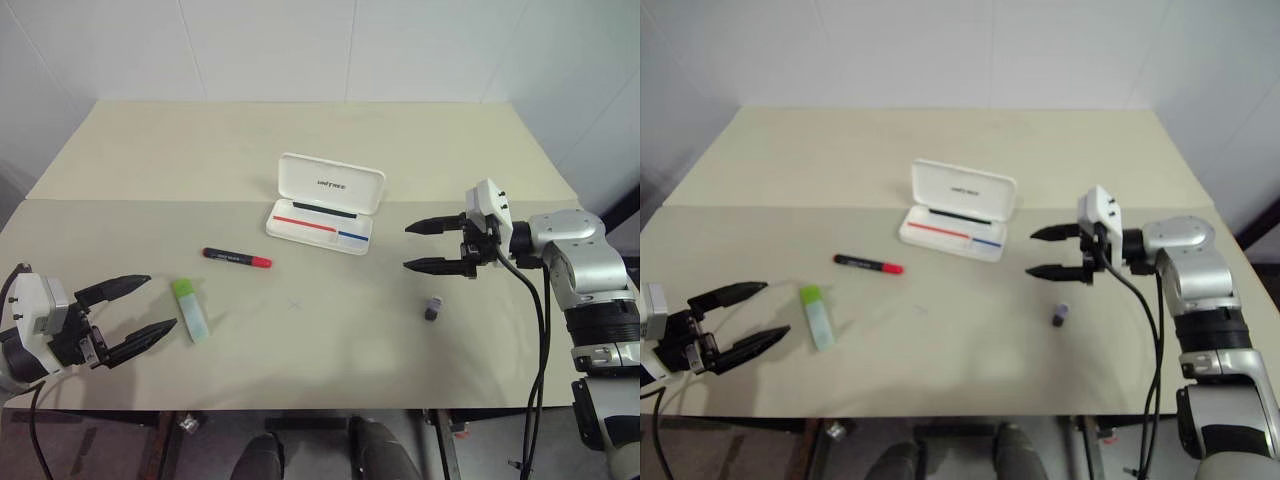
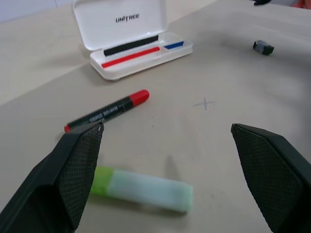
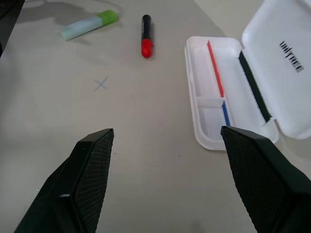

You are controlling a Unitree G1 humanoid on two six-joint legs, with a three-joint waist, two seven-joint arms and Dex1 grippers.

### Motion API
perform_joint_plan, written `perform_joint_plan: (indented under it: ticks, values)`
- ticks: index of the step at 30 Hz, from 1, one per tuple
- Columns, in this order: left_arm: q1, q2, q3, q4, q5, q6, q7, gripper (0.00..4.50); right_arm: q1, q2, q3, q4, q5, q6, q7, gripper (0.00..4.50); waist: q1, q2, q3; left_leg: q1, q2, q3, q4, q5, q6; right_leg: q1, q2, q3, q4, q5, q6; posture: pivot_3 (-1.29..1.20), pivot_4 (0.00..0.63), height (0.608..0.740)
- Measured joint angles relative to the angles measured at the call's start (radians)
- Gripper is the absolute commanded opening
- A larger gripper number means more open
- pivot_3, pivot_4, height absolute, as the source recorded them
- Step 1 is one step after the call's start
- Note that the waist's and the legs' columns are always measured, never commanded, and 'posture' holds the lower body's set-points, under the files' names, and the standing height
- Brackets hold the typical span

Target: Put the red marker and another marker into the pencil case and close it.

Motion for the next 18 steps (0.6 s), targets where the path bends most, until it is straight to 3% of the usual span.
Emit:
perform_joint_plan:
  ticks: [10, 18]
  values:
    - [-0.052, 0.012, -0.004, 0.02, 0.0, 0.003, 0.004, 4.47, 0.049, 0.133, 0.029, -0.118, -0.014, 0.091, -0.174, 4.5, -0.001, 0.0, 0.0, 0.0, 0.0, 0.0, 0.0, 0.0, 0.0, -0.002, 0.0, 0.0, 0.004, 0.002, 0.004, 0.0, 0.15, 0.74]
    - [-0.038, -0.059, -0.001, -0.041, -0.038, 0.001, 0.044, 4.47, -0.054, 0.24, 0.201, -0.061, -0.194, 0.152, -0.339, 4.5, -0.006, 0.0, 0.0, 0.0, 0.001, -0.001, 0.0, 0.0, 0.0, -0.002, 0.0, 0.0, 0.005, 0.002, 0.004, 0.0, 0.15, 0.74]
